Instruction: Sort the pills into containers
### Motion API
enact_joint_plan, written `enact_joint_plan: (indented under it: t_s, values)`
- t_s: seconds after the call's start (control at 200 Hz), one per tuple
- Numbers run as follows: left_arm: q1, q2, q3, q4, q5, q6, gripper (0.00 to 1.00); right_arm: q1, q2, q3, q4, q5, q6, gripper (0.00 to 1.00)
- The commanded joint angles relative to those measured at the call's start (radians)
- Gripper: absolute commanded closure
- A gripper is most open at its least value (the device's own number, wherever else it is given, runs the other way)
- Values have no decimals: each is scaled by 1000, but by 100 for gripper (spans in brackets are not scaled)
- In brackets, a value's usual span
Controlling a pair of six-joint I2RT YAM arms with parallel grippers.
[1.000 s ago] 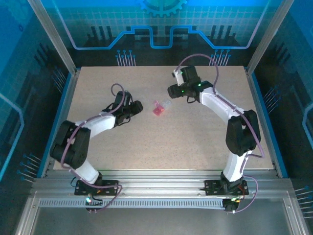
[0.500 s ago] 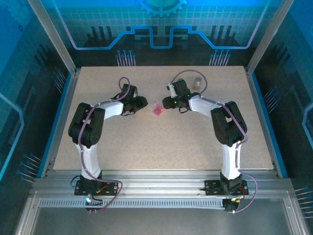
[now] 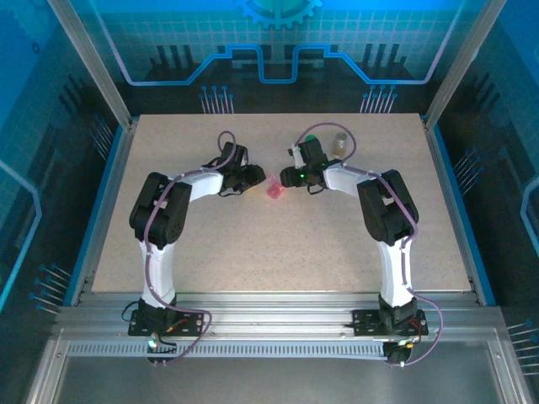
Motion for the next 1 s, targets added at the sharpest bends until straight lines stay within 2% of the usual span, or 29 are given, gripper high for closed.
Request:
enact_joint_plan:
  t_s: [0.0,0.41,0.575,0.866,0.996]
  values:
    - [-30,23,26,2,33,33,56,-18,22,18,17,-52,30,48]
    - [-83,39,12,-2,18,39,56,-65,-15,-97,192,-175,186,54]
    - [-89,53,17,-15,10,35,56,-71,-76,-152,220,-177,210,50]
    - [-102,40,27,-26,-9,34,56,-72,-174,-219,254,-177,259,50]
    - [-109,35,37,-47,-19,42,56,-52,-198,-185,183,-142,224,42]
